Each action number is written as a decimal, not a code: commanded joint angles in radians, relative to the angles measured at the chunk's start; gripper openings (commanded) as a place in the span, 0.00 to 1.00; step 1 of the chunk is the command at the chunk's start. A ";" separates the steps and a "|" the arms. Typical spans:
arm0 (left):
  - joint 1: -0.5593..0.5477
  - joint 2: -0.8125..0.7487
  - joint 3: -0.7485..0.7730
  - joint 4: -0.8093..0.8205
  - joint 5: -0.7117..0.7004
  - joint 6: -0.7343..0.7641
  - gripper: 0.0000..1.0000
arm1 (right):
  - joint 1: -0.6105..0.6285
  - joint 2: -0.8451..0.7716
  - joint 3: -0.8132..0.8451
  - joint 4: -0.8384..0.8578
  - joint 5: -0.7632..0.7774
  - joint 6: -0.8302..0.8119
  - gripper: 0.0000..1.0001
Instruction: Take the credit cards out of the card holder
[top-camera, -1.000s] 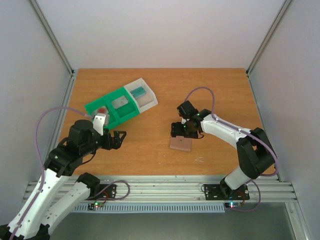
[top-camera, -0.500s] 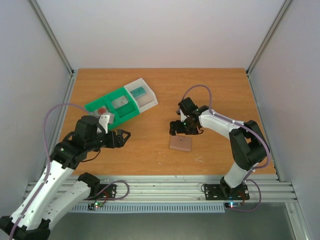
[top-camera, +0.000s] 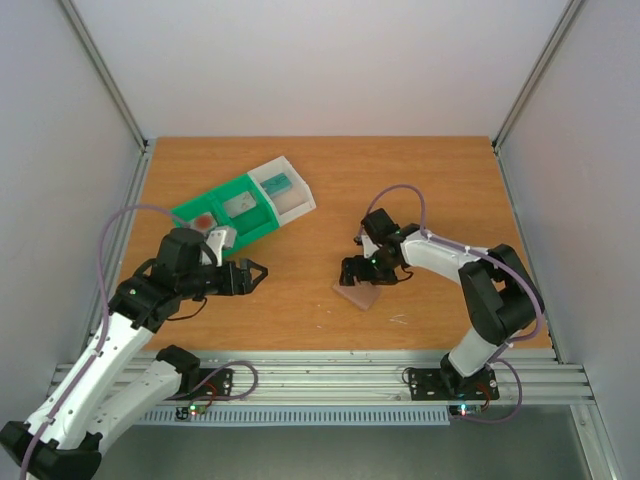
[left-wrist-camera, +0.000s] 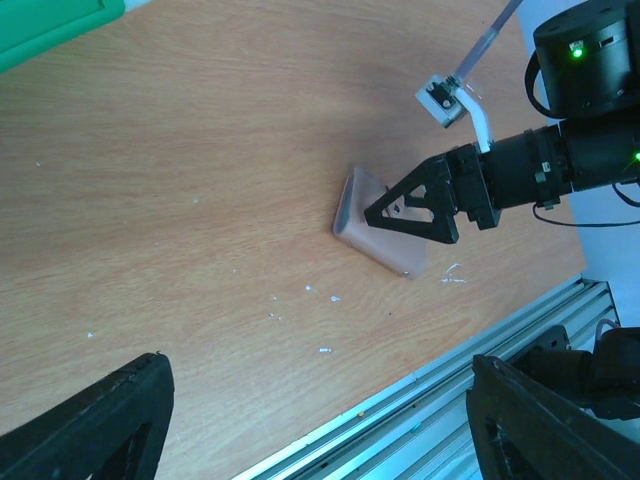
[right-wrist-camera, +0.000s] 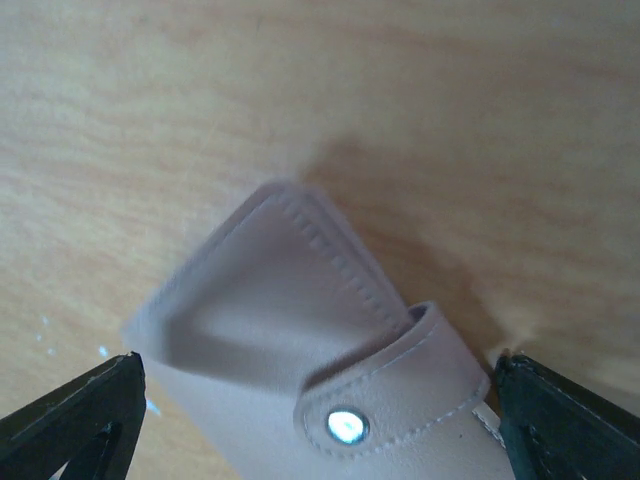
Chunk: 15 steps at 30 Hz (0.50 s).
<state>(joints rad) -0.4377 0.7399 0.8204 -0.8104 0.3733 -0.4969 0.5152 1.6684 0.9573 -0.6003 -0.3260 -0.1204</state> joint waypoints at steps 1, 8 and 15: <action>0.005 0.008 -0.028 0.050 0.036 -0.013 0.80 | 0.001 -0.069 -0.065 0.032 -0.113 0.041 0.95; 0.004 0.016 -0.060 0.081 0.043 -0.036 0.79 | 0.046 -0.160 -0.135 0.037 -0.201 0.089 0.88; 0.004 0.020 -0.084 0.100 0.054 -0.061 0.78 | 0.057 -0.240 -0.090 -0.095 -0.019 0.165 0.77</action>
<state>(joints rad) -0.4377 0.7570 0.7532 -0.7719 0.4023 -0.5335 0.5652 1.4803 0.8227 -0.6048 -0.4553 -0.0265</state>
